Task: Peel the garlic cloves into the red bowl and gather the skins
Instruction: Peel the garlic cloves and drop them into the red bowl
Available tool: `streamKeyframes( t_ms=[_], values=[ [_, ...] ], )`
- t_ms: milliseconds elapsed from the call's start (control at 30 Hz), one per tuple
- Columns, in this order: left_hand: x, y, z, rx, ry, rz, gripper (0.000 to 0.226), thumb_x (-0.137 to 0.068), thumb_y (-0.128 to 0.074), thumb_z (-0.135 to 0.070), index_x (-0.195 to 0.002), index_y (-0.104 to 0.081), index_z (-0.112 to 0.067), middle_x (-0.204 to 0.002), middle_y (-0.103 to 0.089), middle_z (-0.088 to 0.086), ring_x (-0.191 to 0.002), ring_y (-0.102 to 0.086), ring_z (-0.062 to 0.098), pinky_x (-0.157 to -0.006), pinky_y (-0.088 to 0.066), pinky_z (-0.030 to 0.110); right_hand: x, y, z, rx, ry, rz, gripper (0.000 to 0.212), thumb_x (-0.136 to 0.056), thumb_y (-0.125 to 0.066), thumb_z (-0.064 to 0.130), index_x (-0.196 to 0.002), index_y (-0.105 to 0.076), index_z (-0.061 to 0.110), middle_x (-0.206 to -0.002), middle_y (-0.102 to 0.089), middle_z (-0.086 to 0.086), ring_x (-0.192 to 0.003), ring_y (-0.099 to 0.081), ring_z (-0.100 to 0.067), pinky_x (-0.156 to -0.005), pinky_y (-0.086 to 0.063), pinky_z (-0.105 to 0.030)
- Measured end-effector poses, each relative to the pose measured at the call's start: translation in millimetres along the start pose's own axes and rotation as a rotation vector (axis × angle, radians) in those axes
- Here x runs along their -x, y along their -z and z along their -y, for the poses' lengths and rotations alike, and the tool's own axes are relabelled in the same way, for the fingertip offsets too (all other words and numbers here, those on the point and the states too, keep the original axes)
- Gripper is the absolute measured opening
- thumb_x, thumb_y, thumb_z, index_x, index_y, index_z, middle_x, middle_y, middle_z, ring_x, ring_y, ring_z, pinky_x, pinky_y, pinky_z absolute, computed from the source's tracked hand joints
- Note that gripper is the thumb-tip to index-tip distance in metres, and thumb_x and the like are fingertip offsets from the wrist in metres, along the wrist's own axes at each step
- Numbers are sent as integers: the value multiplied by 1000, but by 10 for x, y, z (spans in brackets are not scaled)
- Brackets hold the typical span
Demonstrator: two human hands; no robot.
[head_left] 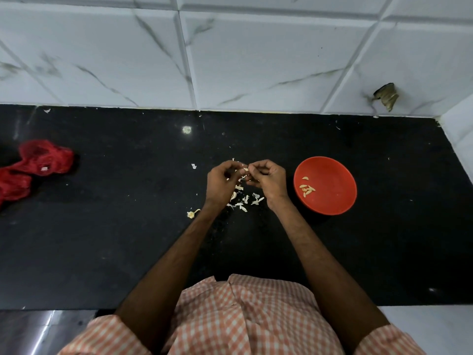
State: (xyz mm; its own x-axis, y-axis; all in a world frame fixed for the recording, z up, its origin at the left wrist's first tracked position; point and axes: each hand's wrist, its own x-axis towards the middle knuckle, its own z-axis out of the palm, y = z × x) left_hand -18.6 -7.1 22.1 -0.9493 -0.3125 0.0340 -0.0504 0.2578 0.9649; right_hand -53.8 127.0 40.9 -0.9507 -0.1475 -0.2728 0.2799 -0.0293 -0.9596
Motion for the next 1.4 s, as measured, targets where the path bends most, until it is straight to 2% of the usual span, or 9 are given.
streamKeyframes(
  t_ms=[167,300,367,667,833,967,1067,1233,1400],
  values=[
    [2,17,11,40,61,-9,7,-91,-71,-14,-97,-74,-11,-91,-75,-5,-84,-70,8,-76,-56,24,-12,-48,-31,100,25,8,9,-96,-63,6,-91,-67,13,-82,-72,-4,-73,-70,-6,-56,-55,-21],
    [35,24,-12,177,181,-8,9,-94,-67,-19,-98,-70,-12,-86,-71,2,-69,-65,11,-46,-50,24,-37,-15,-51,126,41,-12,11,-96,-63,6,-94,-70,15,-90,-72,-4,-80,-69,-8,-59,-55,-23],
    [46,25,-39,249,241,-13,16,-95,-67,-21,-101,-68,-6,-83,-68,2,-64,-63,7,-42,-47,23,-46,3,-51,150,56,4,15,-95,-63,4,-99,-71,17,-97,-72,-5,-85,-69,-9,-63,-57,-24],
    [54,52,-109,325,296,7,19,-96,-64,-19,-103,-66,-1,-83,-65,1,-62,-63,3,-41,-48,23,-36,-6,-66,522,308,37,10,-90,-70,7,-93,-70,17,-83,-69,10,-75,-67,-4,-70,-59,-27],
    [72,56,-148,354,272,37,20,-98,-62,-15,-106,-63,4,-90,-66,8,-65,-69,10,-41,-51,25,-7,-8,-40,521,360,47,5,-91,-68,11,-91,-70,16,-79,-67,11,-73,-67,-7,-66,-59,-31],
    [68,63,-118,346,245,55,20,-97,-62,-14,-109,-64,2,-102,-68,21,-70,-71,16,-42,-52,26,-10,-6,-38,546,382,35,4,-91,-69,13,-88,-69,15,-75,-67,11,-66,-65,-5,-61,-54,-23],
    [88,68,-92,298,214,85,19,-96,-63,-10,-113,-65,-1,-101,-70,16,-73,-72,16,-44,-53,26,-16,-8,-44,588,370,46,4,-93,-67,13,-90,-70,13,-76,-67,11,-67,-64,0,-62,-50,-17],
    [81,52,-69,212,195,50,15,-95,-65,-9,-108,-68,-2,-99,-71,12,-72,-73,14,-44,-53,25,-30,11,-71,706,417,59,7,-93,-65,21,-91,-70,16,-80,-69,10,-71,-66,-5,-66,-58,-35],
    [68,44,-63,160,175,36,11,-95,-67,-13,-104,-70,-8,-96,-72,10,-71,-72,17,-44,-53,26,-22,13,-71,770,427,21,9,-92,-65,26,-91,-68,17,-81,-68,10,-72,-65,-5,-66,-58,-37]
  ],
)
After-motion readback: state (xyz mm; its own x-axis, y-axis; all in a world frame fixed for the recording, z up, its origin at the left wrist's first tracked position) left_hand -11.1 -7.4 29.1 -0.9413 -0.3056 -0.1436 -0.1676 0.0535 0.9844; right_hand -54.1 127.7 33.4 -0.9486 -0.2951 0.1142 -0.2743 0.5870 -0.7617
